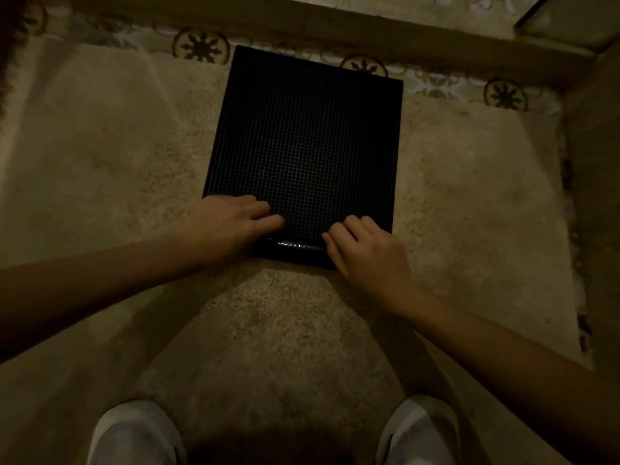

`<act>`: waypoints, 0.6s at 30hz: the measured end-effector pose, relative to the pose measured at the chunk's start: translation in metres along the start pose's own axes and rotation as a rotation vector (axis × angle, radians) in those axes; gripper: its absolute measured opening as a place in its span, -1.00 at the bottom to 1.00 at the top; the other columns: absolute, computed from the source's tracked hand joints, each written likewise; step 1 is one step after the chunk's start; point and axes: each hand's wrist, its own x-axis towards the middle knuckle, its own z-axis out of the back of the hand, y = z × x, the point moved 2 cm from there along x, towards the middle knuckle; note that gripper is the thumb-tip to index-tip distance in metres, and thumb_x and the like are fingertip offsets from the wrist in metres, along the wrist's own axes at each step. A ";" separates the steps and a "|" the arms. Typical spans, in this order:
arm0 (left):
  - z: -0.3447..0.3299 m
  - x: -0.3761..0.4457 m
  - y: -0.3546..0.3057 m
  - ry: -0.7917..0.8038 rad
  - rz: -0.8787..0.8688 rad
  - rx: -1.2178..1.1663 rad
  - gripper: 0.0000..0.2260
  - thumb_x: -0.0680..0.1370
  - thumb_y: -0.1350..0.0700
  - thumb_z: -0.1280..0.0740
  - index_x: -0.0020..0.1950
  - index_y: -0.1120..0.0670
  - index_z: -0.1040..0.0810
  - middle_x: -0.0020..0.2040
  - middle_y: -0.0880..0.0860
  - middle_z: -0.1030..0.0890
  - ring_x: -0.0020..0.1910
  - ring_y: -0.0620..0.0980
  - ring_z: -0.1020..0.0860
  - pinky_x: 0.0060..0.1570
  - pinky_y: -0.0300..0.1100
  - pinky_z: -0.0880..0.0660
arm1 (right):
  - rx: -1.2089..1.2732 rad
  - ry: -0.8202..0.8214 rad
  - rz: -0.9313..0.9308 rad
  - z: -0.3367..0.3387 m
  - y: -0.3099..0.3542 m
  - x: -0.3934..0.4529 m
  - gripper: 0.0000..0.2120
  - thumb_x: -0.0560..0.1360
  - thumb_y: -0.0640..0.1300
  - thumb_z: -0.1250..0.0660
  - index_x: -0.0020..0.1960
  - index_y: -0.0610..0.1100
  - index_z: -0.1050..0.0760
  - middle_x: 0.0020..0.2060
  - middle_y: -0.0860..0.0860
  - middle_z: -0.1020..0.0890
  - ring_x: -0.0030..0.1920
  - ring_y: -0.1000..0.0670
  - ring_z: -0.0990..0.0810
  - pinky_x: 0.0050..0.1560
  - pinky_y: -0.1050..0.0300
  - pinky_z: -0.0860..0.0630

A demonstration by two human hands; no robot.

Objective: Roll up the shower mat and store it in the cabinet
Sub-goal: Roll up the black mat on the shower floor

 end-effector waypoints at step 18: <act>-0.027 0.019 -0.005 -0.082 0.201 0.214 -0.62 0.68 -0.13 -0.01 0.02 0.15 -0.44 -0.10 0.14 -0.50 -0.19 0.15 -0.46 -0.20 0.03 -0.36 | -0.056 -0.090 -0.072 -0.008 -0.001 0.006 -0.58 0.68 0.14 -0.12 0.06 -0.18 -0.54 -0.12 -0.15 -0.57 -0.16 -0.16 -0.50 -0.23 -0.07 -0.42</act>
